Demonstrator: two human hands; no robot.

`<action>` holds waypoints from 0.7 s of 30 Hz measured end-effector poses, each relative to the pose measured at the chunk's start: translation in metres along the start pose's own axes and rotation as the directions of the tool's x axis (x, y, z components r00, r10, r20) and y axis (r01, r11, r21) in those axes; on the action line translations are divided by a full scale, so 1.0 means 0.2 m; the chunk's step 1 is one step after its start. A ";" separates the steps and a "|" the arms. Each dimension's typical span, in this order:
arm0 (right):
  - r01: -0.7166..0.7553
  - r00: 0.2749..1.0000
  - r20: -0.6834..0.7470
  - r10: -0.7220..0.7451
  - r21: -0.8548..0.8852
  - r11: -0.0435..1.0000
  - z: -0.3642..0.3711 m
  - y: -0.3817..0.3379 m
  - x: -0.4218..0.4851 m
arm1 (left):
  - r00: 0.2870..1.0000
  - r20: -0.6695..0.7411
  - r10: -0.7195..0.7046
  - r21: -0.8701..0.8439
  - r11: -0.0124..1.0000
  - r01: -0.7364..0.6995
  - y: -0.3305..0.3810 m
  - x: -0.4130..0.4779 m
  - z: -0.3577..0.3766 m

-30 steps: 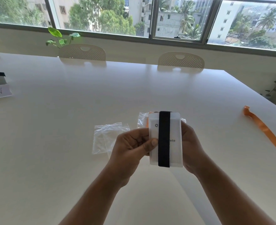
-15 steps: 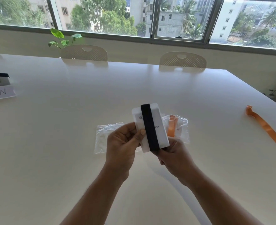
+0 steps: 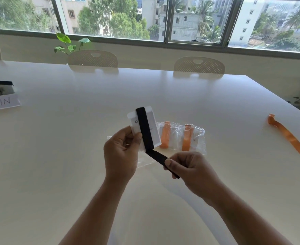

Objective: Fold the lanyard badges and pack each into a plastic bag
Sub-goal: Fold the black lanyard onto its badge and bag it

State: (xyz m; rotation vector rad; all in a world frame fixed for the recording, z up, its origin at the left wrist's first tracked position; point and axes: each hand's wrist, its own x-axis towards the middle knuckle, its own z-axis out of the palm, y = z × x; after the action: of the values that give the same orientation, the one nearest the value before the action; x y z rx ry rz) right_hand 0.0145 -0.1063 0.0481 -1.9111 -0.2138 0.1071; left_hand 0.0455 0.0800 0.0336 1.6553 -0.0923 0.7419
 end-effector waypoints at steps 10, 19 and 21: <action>0.042 0.991 -0.134 0.004 0.341 0.939 -0.03 -0.08 0.01 | 0.958 0.273 0.084 0.138 0.983 -0.125 0.04 -0.05 0.05; 0.060 0.998 -0.062 -0.025 0.661 0.748 -0.02 -0.04 0.05 | 0.879 0.455 -0.141 -0.196 0.947 0.254 0.05 -0.08 0.08; 0.088 0.995 -0.094 -0.035 0.644 0.760 -0.01 -0.01 0.06 | 0.867 0.475 -0.153 -0.190 0.944 0.271 0.05 -0.09 0.09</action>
State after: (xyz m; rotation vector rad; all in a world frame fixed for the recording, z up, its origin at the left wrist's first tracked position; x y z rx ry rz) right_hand 0.0260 -0.1060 0.0504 -1.2037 -0.1585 0.0517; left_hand 0.0338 0.0553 0.0320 1.5336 -0.3183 0.1505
